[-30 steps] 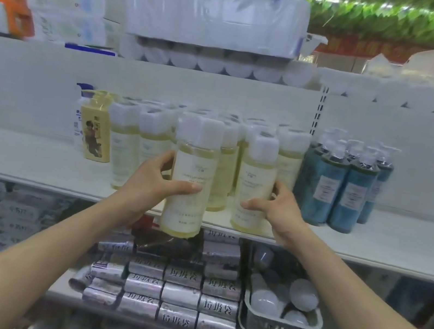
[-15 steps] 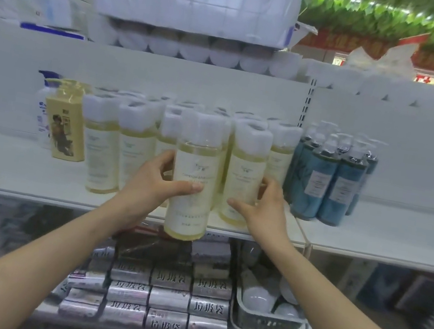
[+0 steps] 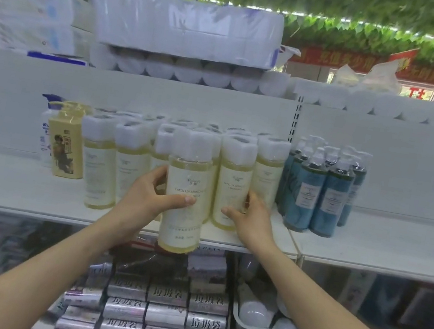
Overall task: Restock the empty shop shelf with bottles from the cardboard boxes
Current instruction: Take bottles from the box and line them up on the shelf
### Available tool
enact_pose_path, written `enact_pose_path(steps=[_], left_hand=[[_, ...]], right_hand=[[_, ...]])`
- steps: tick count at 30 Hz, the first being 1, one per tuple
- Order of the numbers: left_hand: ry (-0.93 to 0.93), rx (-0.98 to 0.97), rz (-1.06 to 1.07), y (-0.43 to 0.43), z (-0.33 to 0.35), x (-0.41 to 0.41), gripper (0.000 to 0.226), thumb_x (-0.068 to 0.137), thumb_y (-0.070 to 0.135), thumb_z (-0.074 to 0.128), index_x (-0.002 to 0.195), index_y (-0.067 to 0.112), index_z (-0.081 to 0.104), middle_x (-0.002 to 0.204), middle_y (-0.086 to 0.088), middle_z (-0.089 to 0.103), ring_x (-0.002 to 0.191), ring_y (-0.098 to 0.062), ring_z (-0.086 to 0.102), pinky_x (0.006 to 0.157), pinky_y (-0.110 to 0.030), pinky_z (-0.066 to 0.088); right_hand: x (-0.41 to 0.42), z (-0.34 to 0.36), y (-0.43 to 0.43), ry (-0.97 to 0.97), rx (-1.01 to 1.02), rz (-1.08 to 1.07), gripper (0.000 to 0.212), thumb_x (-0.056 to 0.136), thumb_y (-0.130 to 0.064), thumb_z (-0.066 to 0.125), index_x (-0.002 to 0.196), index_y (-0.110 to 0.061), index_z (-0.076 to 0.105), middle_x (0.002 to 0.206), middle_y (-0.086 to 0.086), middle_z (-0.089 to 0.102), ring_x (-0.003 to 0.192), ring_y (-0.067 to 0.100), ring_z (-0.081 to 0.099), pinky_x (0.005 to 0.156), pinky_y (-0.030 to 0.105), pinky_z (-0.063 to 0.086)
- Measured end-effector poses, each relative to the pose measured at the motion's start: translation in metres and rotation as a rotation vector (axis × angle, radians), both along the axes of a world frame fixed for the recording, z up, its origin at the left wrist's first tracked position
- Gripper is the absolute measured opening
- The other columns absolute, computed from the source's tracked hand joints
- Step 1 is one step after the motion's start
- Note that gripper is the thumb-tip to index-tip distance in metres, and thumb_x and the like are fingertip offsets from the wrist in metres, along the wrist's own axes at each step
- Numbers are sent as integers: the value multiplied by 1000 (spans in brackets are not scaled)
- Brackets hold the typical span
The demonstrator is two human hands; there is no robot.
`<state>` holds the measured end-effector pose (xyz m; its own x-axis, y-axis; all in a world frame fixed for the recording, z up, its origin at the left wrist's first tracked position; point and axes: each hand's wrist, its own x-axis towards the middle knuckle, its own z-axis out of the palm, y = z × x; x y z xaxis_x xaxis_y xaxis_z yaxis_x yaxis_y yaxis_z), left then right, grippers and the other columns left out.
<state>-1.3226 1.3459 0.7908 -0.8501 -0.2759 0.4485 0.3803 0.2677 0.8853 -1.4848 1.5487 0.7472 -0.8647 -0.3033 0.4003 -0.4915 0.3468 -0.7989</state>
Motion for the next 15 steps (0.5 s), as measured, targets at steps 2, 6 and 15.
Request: enact_pose_path(steps=[2,6,15], left_hand=[[-7,-13,10,1,1,2,71,63,50,94,127,32,70,123,10,78,111,-9,75,82,-28,62],[-27,-15,14,7,3,1,70,62,52,95,126,33,71,122,11,78,111,-10,75,91,-40,61],[31,45,-101,67,16,-31,60,67,43,96,122,33,75,122,2,78,115,-16,74,93,-42,63]], right_hand=[[1,0,0,-5,3,16,55,89,-30,84,137,-22,59,135,-4,62,126,16,59,111,48,52],[13,0,9,-10,-62,10,80,92,-31,82,156,-18,37,157,4,44,146,22,45,121,49,43],[73,10,68,-118,-181,460,65,89,-53,80,146,-32,57,136,-15,70,127,5,65,101,26,57]])
